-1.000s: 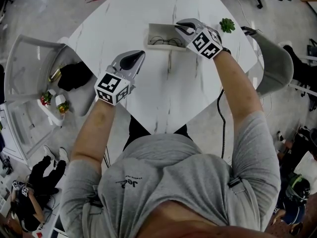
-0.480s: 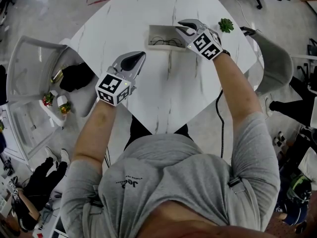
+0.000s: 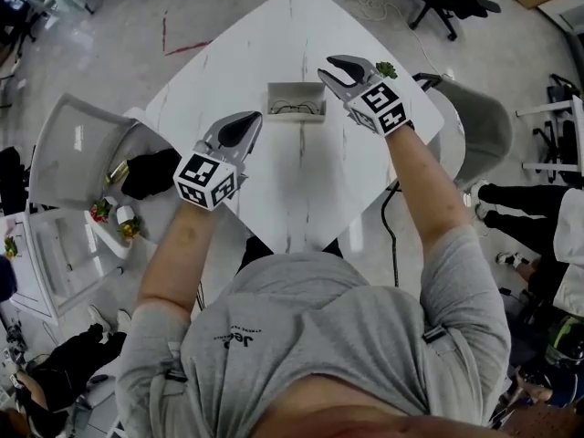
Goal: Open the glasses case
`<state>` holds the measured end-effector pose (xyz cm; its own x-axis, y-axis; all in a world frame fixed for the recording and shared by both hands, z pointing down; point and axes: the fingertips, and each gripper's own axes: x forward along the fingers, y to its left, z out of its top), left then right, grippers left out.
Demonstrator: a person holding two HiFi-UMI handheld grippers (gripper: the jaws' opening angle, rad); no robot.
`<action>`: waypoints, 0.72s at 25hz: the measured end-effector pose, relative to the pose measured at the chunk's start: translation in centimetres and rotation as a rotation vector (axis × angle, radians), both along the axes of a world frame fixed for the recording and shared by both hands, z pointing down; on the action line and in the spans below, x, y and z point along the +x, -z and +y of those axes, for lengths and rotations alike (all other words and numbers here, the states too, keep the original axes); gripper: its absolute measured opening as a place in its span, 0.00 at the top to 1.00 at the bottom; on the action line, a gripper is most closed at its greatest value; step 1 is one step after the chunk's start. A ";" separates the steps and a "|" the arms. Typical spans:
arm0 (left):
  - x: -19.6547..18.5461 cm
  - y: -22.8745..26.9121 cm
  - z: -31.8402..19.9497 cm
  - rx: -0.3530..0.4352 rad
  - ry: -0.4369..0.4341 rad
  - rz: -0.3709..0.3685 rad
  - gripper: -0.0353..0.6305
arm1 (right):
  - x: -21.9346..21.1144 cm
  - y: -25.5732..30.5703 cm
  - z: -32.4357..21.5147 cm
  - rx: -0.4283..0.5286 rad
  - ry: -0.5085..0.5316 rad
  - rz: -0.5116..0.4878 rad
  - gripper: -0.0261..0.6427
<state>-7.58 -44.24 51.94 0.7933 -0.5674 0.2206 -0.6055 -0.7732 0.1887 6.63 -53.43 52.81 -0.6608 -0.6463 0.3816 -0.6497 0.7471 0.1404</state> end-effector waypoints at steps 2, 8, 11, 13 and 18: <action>-0.1 2.9 0.3 0.023 0.004 0.022 0.87 | 0.3 3.0 1.0 0.017 -0.030 -0.040 0.80; -1.9 10.6 2.4 0.088 0.011 0.072 0.87 | 0.4 10.8 4.8 0.046 -0.136 -0.164 0.81; -3.0 13.7 3.3 0.122 -0.007 0.106 0.87 | 0.3 13.7 6.7 0.056 -0.201 -0.215 0.82; -3.8 15.4 3.9 0.137 -0.024 0.132 0.87 | 0.3 15.1 8.3 0.063 -0.242 -0.236 0.85; -6.1 18.1 5.7 0.096 -0.017 0.199 0.87 | 0.7 18.2 12.9 0.089 -0.310 -0.280 0.91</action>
